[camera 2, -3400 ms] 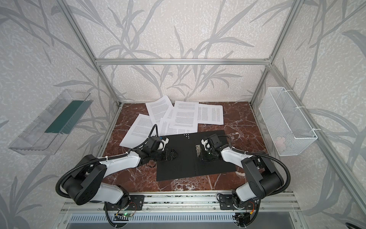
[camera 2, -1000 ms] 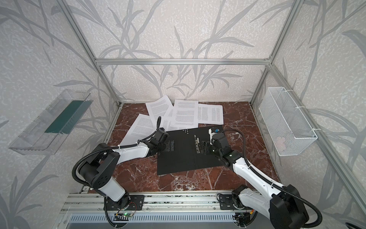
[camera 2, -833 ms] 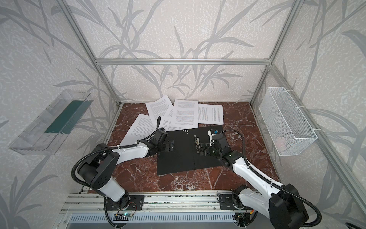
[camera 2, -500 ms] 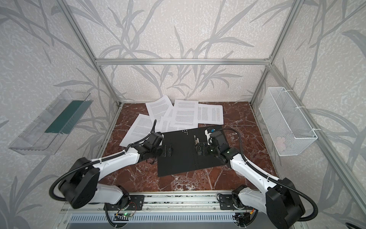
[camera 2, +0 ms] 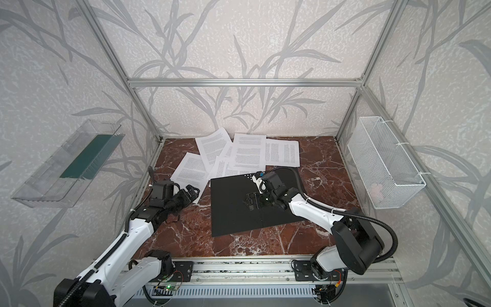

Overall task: Put the files into the folder
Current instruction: 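Reach the left gripper to the printed sheets and pinch one sheet's edge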

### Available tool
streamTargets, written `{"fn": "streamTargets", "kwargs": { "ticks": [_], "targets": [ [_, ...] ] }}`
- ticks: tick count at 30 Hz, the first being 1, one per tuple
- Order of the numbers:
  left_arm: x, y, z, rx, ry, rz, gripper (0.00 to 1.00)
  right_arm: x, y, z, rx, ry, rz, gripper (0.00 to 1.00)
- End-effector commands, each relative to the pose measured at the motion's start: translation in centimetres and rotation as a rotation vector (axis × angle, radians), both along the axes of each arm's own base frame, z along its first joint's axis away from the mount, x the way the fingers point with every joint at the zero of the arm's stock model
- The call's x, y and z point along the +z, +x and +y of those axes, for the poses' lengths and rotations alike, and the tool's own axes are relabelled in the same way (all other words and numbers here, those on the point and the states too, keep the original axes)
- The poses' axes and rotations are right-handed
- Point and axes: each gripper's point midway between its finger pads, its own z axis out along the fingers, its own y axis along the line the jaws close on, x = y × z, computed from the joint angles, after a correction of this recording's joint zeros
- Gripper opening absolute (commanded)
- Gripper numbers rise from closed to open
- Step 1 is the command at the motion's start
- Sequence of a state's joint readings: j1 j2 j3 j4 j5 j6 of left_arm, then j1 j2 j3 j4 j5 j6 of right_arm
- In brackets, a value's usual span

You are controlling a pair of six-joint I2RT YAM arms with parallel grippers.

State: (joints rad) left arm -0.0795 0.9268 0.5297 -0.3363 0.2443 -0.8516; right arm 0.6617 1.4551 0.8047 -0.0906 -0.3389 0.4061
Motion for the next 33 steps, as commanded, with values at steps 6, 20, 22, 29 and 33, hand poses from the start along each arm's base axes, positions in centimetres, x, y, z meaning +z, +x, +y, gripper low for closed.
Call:
{"fn": "streamTargets", "kwargs": {
  "ticks": [6, 20, 22, 29, 33],
  "targets": [
    [-2.9, 0.3, 0.5, 0.128, -0.215, 0.033, 0.99, 0.1, -0.2, 1.3, 0.025, 0.075, -0.048, 0.99],
    [-6.1, 1.3, 1.6, 0.262, -0.280, -0.025, 0.99, -0.1, -0.2, 1.5, 0.010, 0.102, -0.033, 0.99],
    [-6.5, 1.5, 1.7, 0.270, -0.279, -0.029, 0.99, -0.1, 0.0, 1.2, -0.002, 0.086, -0.046, 0.99],
    [-7.1, 2.3, 2.3, 0.310, -0.292, -0.072, 0.98, -0.1, 0.0, 1.1, -0.002, 0.083, -0.048, 0.99],
    [-7.2, 3.0, 2.1, 0.315, -0.332, -0.110, 0.96, 0.2, 0.1, 1.0, -0.004, 0.076, -0.054, 1.00]
  ]
}}
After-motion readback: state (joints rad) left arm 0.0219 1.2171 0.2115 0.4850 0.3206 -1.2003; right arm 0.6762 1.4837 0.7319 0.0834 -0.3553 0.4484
